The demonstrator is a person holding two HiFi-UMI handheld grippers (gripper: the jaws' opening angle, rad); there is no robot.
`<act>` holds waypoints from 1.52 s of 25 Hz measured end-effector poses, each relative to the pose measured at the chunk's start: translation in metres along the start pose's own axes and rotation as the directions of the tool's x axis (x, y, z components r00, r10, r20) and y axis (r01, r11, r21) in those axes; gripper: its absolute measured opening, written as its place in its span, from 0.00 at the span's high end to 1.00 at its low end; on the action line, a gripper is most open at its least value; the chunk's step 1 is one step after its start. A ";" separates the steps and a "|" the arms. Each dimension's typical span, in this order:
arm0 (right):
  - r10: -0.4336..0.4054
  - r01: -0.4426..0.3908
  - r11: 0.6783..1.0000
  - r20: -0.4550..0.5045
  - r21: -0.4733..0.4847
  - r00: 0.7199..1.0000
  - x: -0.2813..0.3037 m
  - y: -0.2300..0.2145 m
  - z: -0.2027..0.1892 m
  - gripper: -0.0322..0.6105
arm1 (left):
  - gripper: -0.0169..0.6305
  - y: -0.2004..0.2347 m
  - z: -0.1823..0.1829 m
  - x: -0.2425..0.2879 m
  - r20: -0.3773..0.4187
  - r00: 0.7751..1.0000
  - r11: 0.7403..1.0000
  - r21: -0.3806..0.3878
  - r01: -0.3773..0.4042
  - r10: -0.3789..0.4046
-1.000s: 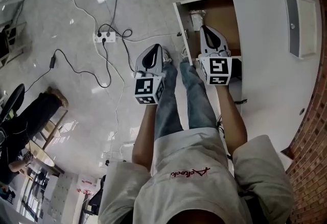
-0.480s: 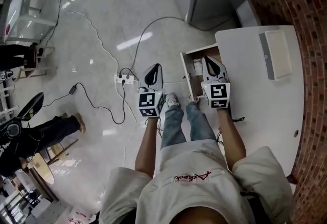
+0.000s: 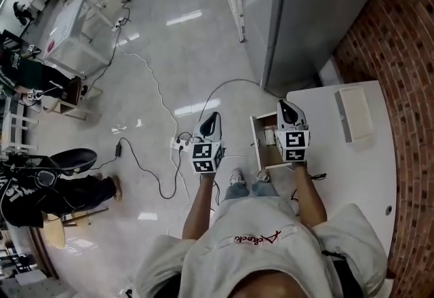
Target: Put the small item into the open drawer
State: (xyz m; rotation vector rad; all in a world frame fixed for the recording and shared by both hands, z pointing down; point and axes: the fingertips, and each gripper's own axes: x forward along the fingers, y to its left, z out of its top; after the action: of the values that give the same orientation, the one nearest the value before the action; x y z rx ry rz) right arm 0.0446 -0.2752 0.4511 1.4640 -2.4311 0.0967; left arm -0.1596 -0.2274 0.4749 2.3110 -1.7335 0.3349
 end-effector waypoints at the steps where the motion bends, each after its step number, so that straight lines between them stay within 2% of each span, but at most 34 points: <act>1: -0.002 0.002 1.000 0.017 -0.001 1.000 -0.002 -0.003 0.010 0.93 | 0.96 0.000 0.009 -0.003 0.012 1.000 1.000 0.010 -0.004 0.004; 7: -0.018 0.020 1.000 0.095 -0.018 0.995 -0.018 -0.015 0.063 0.93 | 0.96 0.002 0.063 -0.024 0.095 0.995 0.998 0.039 -0.040 0.036; 11: -0.021 0.025 0.999 0.123 -0.032 0.992 -0.032 -0.018 0.077 0.93 | 0.96 0.004 0.081 -0.038 0.130 0.990 0.997 0.054 -0.061 0.054; 23: -0.040 0.045 0.998 0.133 -0.041 0.990 -0.046 -0.021 0.086 0.93 | 0.96 0.022 0.094 -0.048 0.142 0.986 0.994 0.052 -0.091 0.083; 30: -0.038 0.043 0.999 0.135 -0.032 0.990 -0.045 -0.012 0.091 0.93 | 0.96 0.027 0.097 -0.049 0.143 0.987 0.996 0.046 -0.081 0.073; 38: -0.046 0.050 0.998 0.127 -0.031 0.991 -0.050 -0.004 0.086 0.93 | 0.96 0.022 0.096 -0.051 0.140 0.989 0.995 0.075 -0.066 0.055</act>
State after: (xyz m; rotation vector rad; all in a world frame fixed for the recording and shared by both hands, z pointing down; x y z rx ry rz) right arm 0.0514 -0.2527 0.3543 1.5563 -2.4805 -0.0493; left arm -0.1910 -0.2178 0.3685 2.3924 -1.8919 0.2650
